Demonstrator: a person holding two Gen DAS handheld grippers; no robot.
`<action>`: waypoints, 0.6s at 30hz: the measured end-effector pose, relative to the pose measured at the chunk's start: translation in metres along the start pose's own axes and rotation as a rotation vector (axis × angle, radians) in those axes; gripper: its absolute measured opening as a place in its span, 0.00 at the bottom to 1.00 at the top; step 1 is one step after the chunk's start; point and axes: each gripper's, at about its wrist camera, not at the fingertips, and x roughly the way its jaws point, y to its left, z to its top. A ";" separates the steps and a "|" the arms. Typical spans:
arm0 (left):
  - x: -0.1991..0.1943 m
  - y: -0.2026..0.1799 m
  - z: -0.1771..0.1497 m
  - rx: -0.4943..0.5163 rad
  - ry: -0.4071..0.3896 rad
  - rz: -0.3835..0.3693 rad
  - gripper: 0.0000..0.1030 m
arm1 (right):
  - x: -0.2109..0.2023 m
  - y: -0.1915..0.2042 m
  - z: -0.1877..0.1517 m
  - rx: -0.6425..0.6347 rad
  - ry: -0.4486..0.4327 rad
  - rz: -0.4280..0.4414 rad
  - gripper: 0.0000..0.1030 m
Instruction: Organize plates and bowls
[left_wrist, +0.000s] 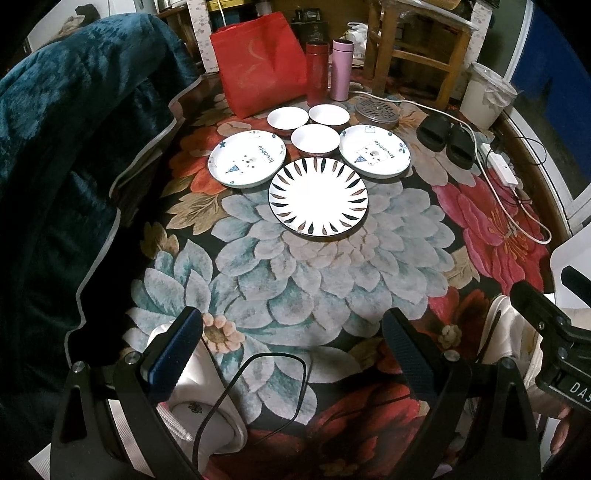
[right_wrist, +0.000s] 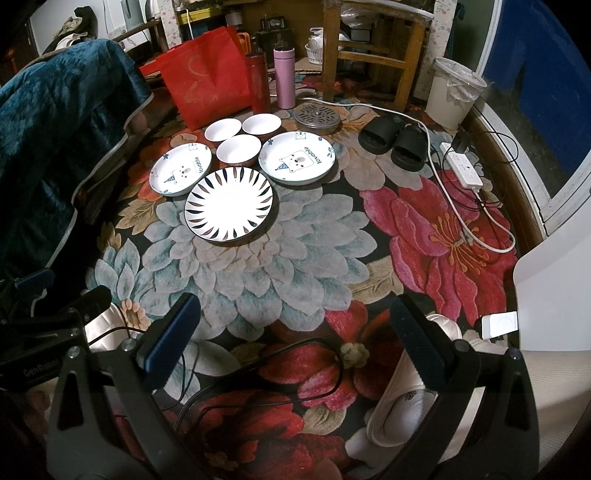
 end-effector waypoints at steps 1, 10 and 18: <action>0.000 0.000 0.000 0.000 0.000 0.000 0.96 | 0.000 0.000 0.000 0.000 0.000 0.000 1.00; 0.000 0.001 0.000 0.000 0.000 -0.002 0.96 | 0.000 0.000 0.000 -0.001 0.001 0.001 1.00; 0.000 0.002 0.000 -0.002 -0.002 -0.003 0.96 | 0.001 -0.003 0.000 0.001 0.001 0.001 1.00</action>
